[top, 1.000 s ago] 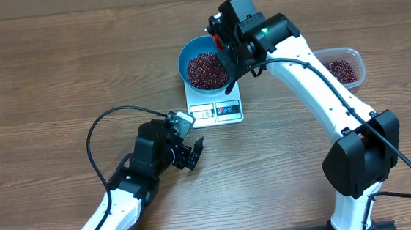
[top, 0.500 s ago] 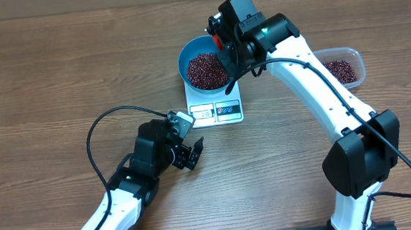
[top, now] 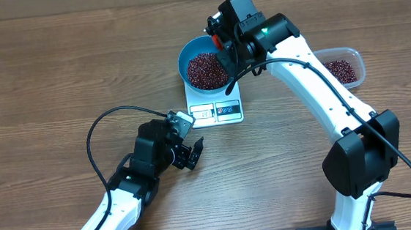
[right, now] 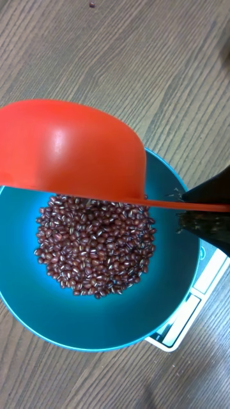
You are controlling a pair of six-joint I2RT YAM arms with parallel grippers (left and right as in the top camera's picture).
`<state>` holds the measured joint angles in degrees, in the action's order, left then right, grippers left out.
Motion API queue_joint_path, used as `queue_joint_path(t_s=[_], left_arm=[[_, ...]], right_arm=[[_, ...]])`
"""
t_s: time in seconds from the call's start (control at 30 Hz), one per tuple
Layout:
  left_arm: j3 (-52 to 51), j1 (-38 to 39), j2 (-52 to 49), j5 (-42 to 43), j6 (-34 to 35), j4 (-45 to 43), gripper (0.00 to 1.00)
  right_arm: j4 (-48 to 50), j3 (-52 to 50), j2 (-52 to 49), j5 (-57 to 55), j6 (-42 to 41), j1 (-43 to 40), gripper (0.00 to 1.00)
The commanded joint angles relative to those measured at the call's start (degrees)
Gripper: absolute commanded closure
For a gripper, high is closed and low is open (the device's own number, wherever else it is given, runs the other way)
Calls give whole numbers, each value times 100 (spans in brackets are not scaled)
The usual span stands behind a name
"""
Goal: Scoop item into bowl and weigh 150g on scale
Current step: 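Tip the scoop over the blue bowl to pour a few beans, then move the red scoop right back to the bean container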
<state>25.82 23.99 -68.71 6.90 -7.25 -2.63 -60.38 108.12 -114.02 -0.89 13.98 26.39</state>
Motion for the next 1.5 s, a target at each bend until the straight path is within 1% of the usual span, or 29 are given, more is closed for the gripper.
queue_joint_path(t_s=[0.0,0.23,0.47,0.63,0.87,1.0,1.2,1.33,1.47], left_arm=[[-7,2,-39,20,85,-15,0],[-7,2,-39,20,85,-17,1],[-7,2,-39,20,85,-17,0],[-7,2,-39,20,85,-15,0],[-7,2,-39,20,85,-15,0],[-7,2,-39,20,85,-15,1],[-7,2,-39,20,85,-15,1],[-7,2,-39,20,85,-17,0],[-7,2,-39,20,85,-17,0]], right_arm=[[85,188,214,-59,160,2,96],[127,188,214,-216,262,4,96],[142,190,216,-857,264,138,96],[140,190,216,-1040,286,330,96],[118,190,216,-1862,273,595,96],[92,190,216,-1838,68,605,96],[50,289,479,-1252,-72,474,96],[-173,575,686,-894,-125,157,96],[-774,1060,741,-535,-197,-356,96]])
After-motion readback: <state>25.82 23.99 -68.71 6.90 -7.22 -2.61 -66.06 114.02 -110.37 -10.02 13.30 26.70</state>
